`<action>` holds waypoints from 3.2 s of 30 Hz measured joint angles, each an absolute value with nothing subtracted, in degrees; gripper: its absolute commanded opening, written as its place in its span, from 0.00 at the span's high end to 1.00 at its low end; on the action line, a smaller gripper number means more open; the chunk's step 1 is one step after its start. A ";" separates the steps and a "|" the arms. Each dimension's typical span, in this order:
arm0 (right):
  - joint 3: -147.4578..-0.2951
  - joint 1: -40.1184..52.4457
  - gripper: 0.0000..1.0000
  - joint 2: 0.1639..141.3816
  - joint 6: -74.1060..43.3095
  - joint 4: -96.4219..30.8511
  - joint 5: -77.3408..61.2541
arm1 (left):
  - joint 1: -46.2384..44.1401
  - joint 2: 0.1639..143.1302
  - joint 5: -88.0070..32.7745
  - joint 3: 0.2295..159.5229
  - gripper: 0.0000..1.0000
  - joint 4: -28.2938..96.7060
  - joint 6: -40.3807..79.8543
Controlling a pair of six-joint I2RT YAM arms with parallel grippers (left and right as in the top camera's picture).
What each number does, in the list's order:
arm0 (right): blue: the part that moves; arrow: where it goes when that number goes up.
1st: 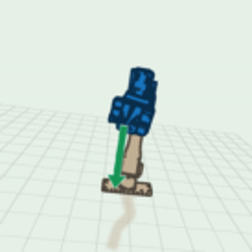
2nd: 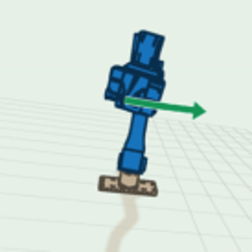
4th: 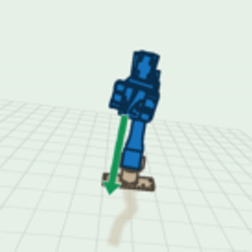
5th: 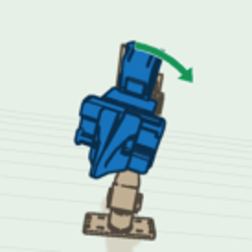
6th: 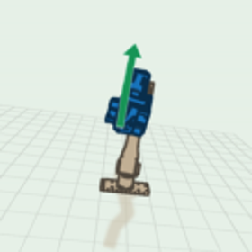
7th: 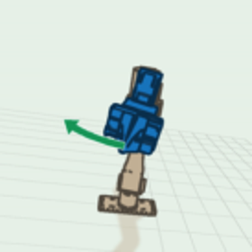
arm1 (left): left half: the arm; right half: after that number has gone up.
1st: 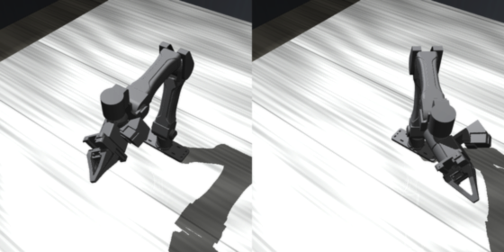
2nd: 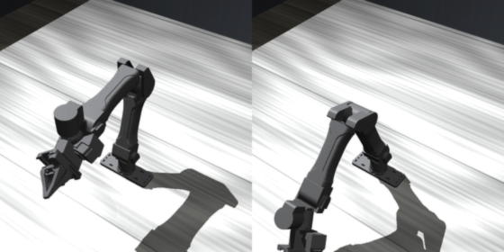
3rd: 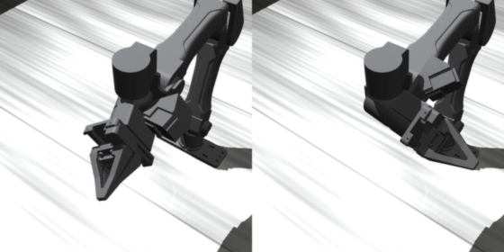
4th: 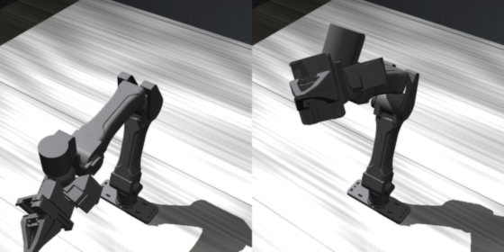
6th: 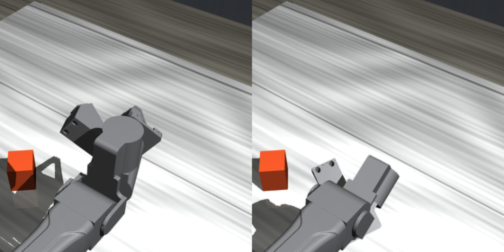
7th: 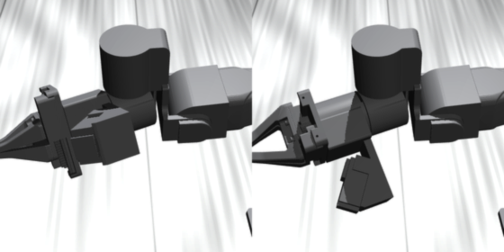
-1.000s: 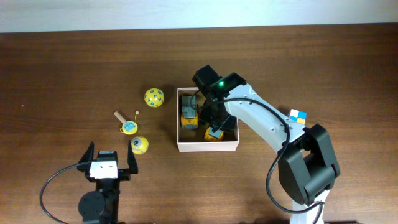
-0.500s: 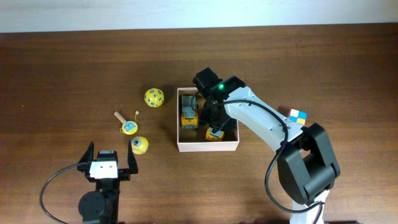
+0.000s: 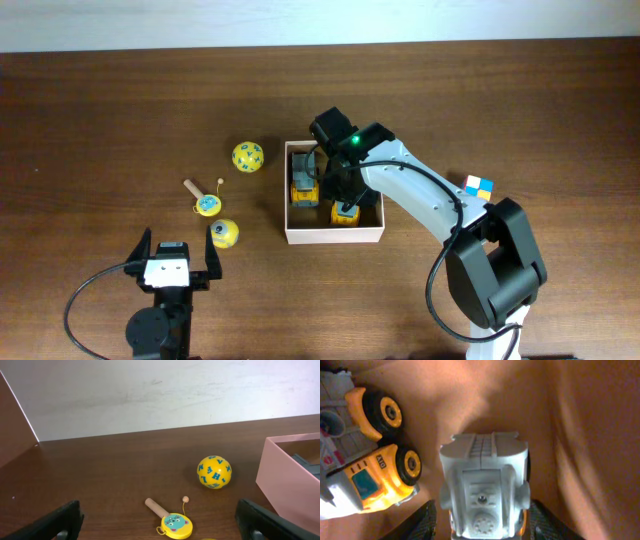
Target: Pack container
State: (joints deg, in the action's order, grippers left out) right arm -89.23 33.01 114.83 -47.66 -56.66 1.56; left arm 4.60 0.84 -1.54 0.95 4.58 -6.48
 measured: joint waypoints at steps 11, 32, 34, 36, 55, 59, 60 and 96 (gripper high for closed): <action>-89.23 31.97 0.46 114.83 -41.91 -54.54 4.54 | 4.60 0.84 -1.52 0.95 0.01 4.58 -6.48; -89.21 30.41 0.49 114.83 -41.54 -56.23 0.56 | 4.60 0.84 -1.52 0.93 0.01 4.58 -6.48; -89.21 30.41 0.50 114.83 -42.37 -56.62 -0.08 | 4.60 0.84 -1.54 0.95 0.01 4.58 -6.48; -89.21 30.41 0.49 114.83 -43.05 -56.97 -0.38 | 4.60 0.84 -1.52 0.93 0.01 4.58 -6.48; -89.21 30.41 0.64 114.83 -43.66 -59.29 -1.61 | 4.60 0.84 -1.54 0.95 0.01 4.60 -6.48; -89.21 30.41 0.64 114.83 -43.44 -59.11 -1.56 | 4.60 0.84 -1.54 0.95 0.01 4.58 -6.48; -89.21 30.41 0.64 114.83 -43.20 -58.89 -1.52 | 4.60 0.84 -1.52 0.95 0.01 4.58 -6.48; -89.17 24.99 0.27 114.83 -26.13 -48.10 -0.99 | 4.60 0.84 -1.54 0.93 0.01 4.58 -6.50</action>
